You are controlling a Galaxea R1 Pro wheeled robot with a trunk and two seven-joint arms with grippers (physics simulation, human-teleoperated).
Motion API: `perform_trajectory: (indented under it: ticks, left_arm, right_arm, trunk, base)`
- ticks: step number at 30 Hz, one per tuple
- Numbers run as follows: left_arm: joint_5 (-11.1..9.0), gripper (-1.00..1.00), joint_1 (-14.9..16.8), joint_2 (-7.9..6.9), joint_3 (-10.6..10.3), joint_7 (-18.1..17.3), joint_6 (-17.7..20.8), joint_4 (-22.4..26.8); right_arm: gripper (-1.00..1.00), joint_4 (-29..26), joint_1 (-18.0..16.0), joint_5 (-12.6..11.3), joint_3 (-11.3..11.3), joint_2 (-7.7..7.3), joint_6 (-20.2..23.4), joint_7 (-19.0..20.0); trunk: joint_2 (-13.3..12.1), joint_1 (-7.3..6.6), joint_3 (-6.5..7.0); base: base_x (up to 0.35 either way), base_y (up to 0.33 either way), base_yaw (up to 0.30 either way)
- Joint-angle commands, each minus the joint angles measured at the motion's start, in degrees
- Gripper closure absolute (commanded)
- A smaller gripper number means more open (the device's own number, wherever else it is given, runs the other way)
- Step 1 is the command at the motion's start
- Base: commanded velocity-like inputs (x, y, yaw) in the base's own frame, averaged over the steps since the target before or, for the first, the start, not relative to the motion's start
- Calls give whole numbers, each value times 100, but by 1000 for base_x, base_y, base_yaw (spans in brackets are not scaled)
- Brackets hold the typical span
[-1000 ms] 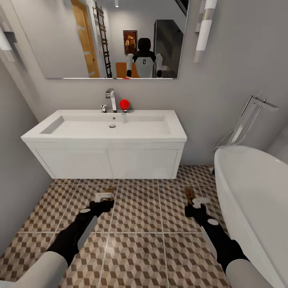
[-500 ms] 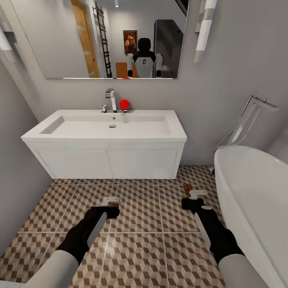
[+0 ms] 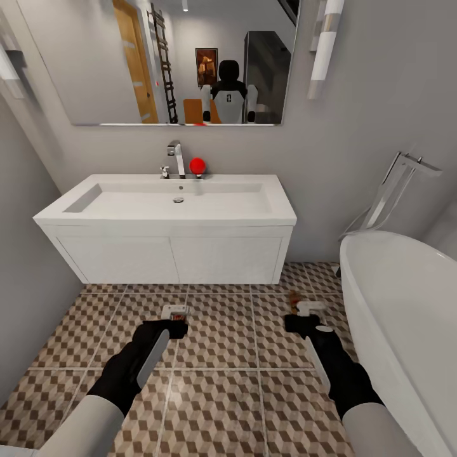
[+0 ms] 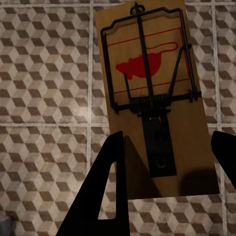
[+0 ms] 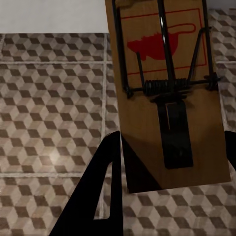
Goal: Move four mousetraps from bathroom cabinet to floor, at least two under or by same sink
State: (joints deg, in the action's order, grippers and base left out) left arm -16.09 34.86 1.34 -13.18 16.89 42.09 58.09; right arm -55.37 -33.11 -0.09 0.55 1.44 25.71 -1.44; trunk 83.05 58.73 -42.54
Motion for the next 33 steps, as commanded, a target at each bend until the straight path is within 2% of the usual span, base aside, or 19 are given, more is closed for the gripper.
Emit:
perform_trajectory:
  ticks: [1, 5, 9, 33]
  left_arm:
    - [-61, 100, 3, -2, -9, 51, 17, 9]
    - [-61, 100, 3, -5, -9, 52, 18, 42]
    - [-61, 100, 1, -13, -9, 48, 18, 67]
    - [-87, 100, 3, -23, -61, 17, 27, 235]
  right_arm:
    - [100, -8, -2, -9, 6, 10, 57, -25]
    - [100, -8, -2, 8, 6, 145, 372, -32]
    - [100, -22, -2, 13, 4, 183, 559, -52]
    - [100, -219, -2, 18, 19, 147, 549, -26]
  trunk:
    - [3, 0, -5]
    - [3, 0, -5]
    - [3, 0, -5]
    - [3, 0, -5]
  base:
    - [0, 0, 0]
    - [0, 0, 0]
    - [0, 0, 0]
    - [0, 0, 0]
